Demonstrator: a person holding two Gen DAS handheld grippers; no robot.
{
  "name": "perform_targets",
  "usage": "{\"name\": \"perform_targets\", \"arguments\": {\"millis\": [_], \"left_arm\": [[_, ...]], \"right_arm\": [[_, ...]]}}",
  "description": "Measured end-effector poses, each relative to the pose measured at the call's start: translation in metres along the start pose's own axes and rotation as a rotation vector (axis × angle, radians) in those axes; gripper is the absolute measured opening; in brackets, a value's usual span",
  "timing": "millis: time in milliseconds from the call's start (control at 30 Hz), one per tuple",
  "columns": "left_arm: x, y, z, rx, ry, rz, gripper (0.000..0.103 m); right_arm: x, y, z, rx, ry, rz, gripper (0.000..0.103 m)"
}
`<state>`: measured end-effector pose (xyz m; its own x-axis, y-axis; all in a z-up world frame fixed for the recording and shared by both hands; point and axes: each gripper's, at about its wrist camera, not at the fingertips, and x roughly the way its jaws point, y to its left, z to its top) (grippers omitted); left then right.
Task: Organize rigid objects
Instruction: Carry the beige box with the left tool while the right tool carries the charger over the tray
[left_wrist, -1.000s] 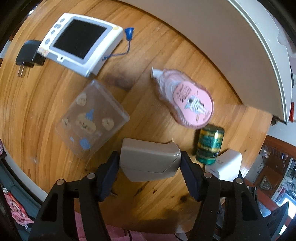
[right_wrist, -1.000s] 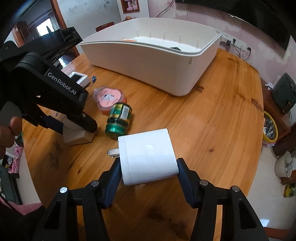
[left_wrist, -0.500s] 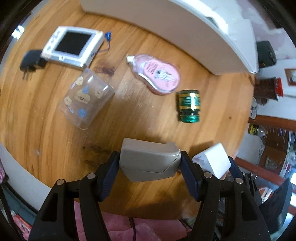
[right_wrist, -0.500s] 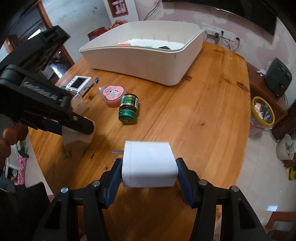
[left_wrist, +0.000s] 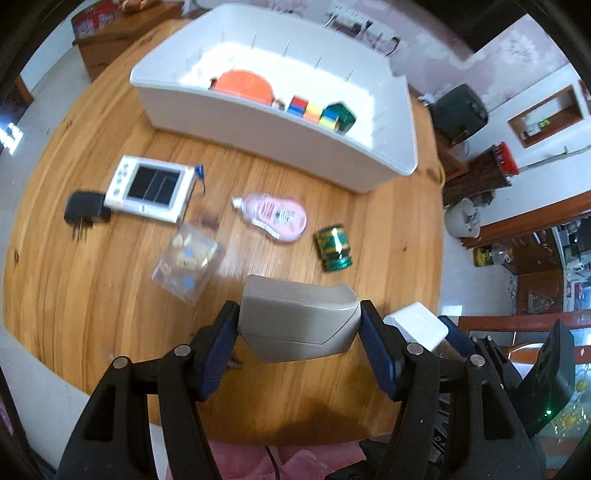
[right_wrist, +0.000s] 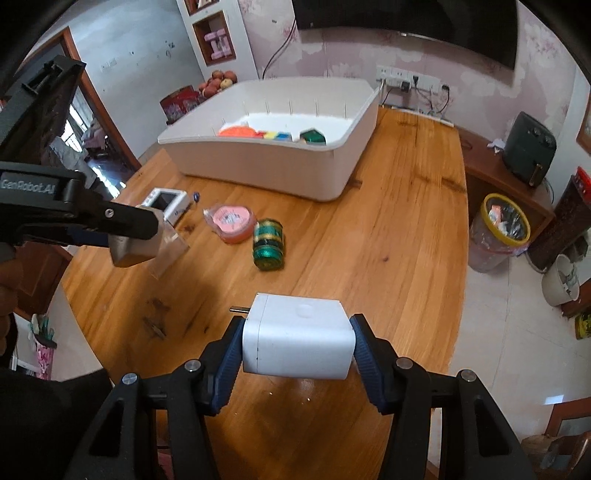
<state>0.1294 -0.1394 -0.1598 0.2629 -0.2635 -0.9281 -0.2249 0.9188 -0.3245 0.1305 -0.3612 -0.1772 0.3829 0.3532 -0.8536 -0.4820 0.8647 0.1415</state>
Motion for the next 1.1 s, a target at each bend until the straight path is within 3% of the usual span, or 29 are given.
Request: {"name": "perform_targets", "arguments": {"millis": [500, 733, 1100], "left_arm": [[-0.042, 0.011, 0.051, 0.126, -0.178, -0.046, 0.068], [-0.058, 0.014, 0.079, 0.17, -0.255, -0.024, 0.068], [-0.053, 0.024, 0.117, 0.188, -0.308, 0.013, 0.068]], "right_arm": [[-0.026, 0.019, 0.05, 0.047, -0.136, -0.054, 0.057], [-0.023, 0.024, 0.083, 0.06, -0.189, -0.072, 0.057], [0.001, 0.028, 0.13, 0.069, -0.226, -0.106, 0.057]]}}
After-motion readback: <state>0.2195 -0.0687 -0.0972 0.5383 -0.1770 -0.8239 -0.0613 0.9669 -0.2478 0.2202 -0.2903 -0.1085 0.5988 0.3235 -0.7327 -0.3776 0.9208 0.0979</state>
